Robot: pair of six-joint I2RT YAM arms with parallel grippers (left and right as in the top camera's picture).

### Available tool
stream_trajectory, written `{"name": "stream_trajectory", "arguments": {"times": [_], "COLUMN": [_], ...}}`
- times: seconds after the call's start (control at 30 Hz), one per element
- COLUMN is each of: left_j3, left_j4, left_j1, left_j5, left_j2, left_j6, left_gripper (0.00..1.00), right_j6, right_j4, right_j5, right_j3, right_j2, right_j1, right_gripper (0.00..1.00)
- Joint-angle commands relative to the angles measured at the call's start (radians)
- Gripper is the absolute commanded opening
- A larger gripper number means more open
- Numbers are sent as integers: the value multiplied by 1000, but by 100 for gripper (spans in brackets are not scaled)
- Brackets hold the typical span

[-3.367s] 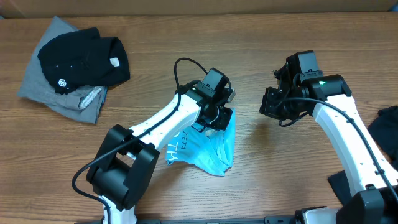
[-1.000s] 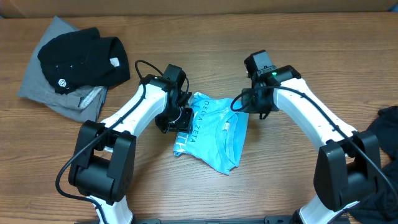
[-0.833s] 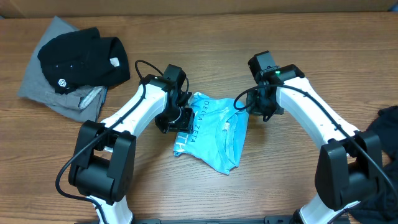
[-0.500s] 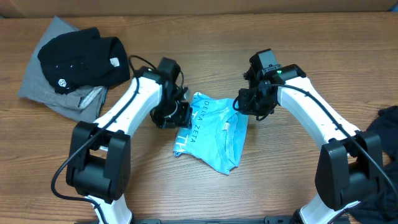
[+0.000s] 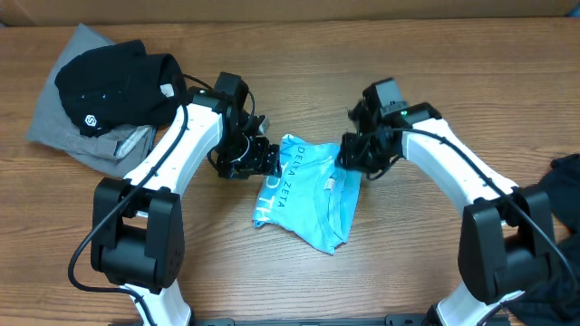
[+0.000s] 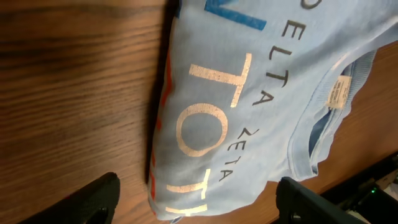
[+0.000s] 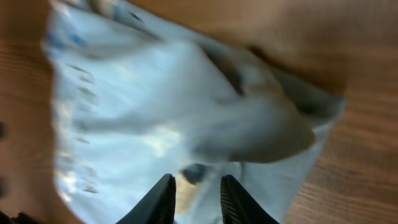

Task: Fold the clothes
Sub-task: 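Grasp the folded shirt's sides with both grippers and lift it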

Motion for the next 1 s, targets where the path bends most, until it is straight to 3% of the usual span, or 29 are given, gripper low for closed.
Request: {"name": "stream_trajectory", "arguments": {"times": [0.0, 0.13, 0.37, 0.57, 0.8, 0.9, 0.93, 0.97], "left_j3": [-8, -54, -173, -258, -278, -278, -278, -278], "left_j4": [39, 115, 207, 353, 495, 518, 523, 527], "left_j1": [-13, -13, -13, -26, -93, -122, -129, -132], "left_j5": [-43, -85, -45, 207, 296, 301, 307, 317], "left_j2": [-2, -2, -2, 10, 92, 139, 151, 159], "left_j6": [19, 19, 2, -18, -142, -184, -191, -192], "left_gripper": [88, 98, 100, 100, 100, 87, 75, 56], "right_j6": [57, 72, 71, 71, 71, 71, 71, 71], "right_j4": [5, -12, -30, -31, -30, -30, -30, -30], "right_j5": [25, 24, 23, 24, 24, 24, 24, 24], "right_j3": [-56, -69, -69, -69, -69, -69, -69, -69], "right_j2": [67, 126, 157, 157, 157, 157, 157, 157], "right_j1": [4, 4, 4, 4, 4, 4, 4, 4], "right_gripper": [25, 24, 24, 24, 24, 24, 24, 24]}}
